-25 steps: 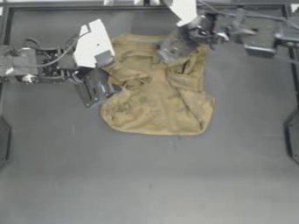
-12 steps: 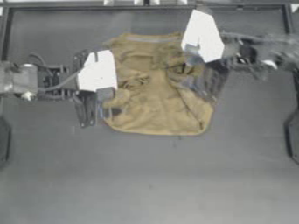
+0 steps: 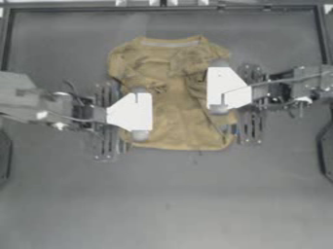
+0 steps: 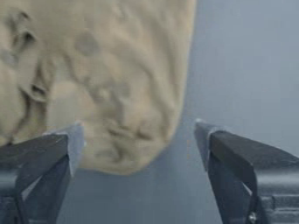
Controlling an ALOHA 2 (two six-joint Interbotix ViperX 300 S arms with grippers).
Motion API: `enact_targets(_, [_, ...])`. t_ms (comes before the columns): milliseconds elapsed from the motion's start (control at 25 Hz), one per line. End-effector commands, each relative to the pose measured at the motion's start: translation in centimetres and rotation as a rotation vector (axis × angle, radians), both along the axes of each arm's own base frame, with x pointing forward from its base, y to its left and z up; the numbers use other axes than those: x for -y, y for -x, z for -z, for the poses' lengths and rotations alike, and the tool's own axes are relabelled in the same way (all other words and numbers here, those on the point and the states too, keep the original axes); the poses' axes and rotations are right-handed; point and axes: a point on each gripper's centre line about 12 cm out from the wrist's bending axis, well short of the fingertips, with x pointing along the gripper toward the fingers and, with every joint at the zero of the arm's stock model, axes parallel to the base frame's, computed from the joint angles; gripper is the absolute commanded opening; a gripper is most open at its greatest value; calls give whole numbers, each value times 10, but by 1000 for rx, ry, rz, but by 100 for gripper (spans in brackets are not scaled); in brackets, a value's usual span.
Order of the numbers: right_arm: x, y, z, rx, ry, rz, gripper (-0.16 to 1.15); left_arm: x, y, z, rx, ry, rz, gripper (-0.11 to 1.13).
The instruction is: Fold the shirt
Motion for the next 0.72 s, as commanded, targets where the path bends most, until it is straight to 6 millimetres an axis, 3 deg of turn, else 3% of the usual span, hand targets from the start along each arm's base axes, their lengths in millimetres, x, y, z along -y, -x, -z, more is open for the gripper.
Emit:
enact_targets(40, [-7,0,0,6,4,-19,91,2,-9,-3,-7,-6,9,102])
enact_targets(720, [-18,-8,58,26,-38,-27,91,0,-6,33,-30,15,0,102])
